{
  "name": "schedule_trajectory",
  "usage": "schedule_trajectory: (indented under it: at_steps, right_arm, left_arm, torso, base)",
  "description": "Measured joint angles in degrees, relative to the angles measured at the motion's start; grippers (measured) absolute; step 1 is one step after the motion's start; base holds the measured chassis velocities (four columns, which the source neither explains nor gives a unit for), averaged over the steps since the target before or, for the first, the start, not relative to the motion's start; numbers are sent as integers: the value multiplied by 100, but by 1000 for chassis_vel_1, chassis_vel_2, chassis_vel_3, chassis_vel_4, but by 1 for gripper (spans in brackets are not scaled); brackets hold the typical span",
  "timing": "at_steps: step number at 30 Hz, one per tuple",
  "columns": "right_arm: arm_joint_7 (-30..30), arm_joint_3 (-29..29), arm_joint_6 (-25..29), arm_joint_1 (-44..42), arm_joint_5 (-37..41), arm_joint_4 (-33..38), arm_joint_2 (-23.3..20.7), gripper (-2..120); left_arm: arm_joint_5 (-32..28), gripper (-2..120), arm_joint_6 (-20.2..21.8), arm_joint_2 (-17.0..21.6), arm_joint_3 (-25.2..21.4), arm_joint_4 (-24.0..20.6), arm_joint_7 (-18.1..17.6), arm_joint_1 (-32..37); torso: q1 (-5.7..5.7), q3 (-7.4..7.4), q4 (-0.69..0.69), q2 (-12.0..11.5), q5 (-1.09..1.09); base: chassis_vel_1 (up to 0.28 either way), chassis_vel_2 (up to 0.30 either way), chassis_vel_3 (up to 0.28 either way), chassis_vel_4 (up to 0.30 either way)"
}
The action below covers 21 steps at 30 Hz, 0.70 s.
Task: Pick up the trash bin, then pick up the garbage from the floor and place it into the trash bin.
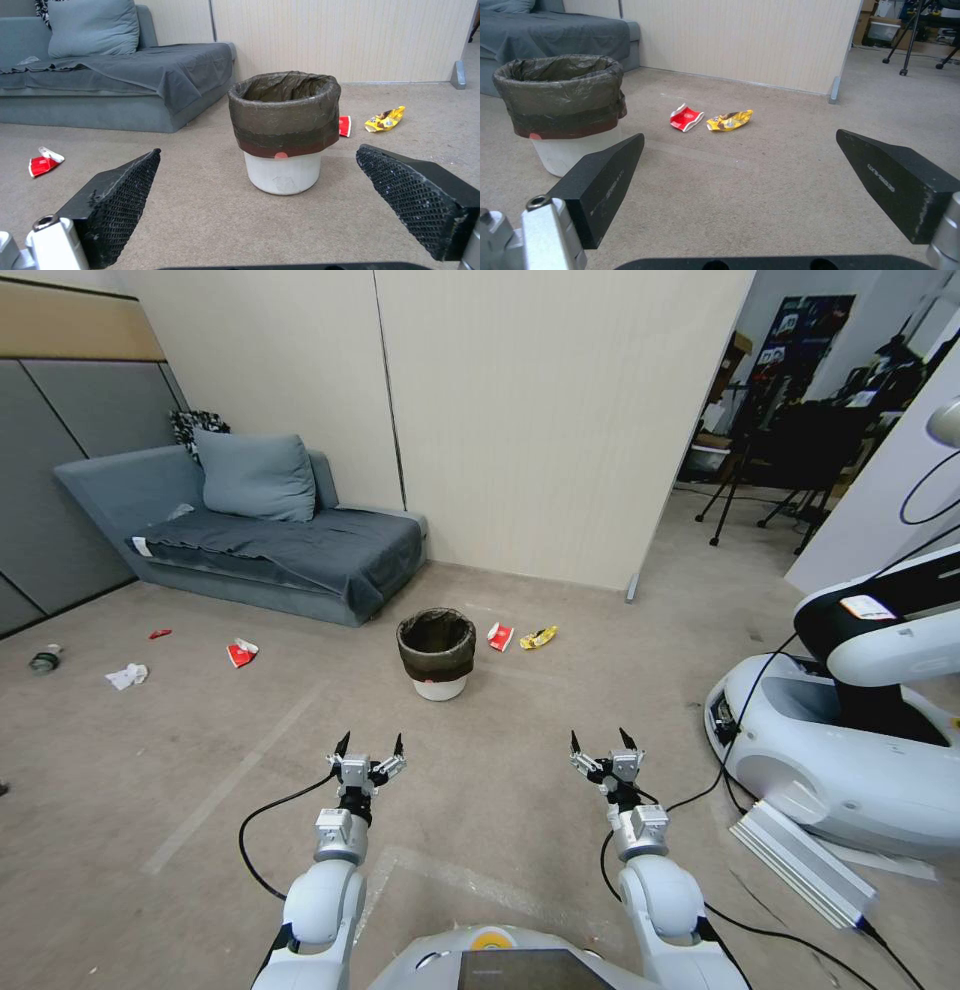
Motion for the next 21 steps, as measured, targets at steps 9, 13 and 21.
schedule_trajectory:
  at_steps: [9, 13, 21]
  right_arm:
    - [122, 270, -217, -436, 10, 679, 168, 100]
    - [246, 521, -423, -833, 31, 1309, 326, 100]
    - [502, 988, -893, -1580, 93, 2518, 616, 100]
  left_arm:
    - [-21, 100, 419, 84, -211, -651, -129, 389]
    - [-57, 100, 830, 166, -416, -1274, -261, 756]
    - [-134, 100, 1670, 333, -828, -2552, -525, 1507]
  torso:
    - [0, 0, 0, 0, 0]
    - [0, 0, -1, 0, 0]
    - [-1, -1, -1, 0, -2]
  base:
    - [0, 0, 0, 0]
    - [0, 0, 0, 0]
    - [0, 0, 0, 0]
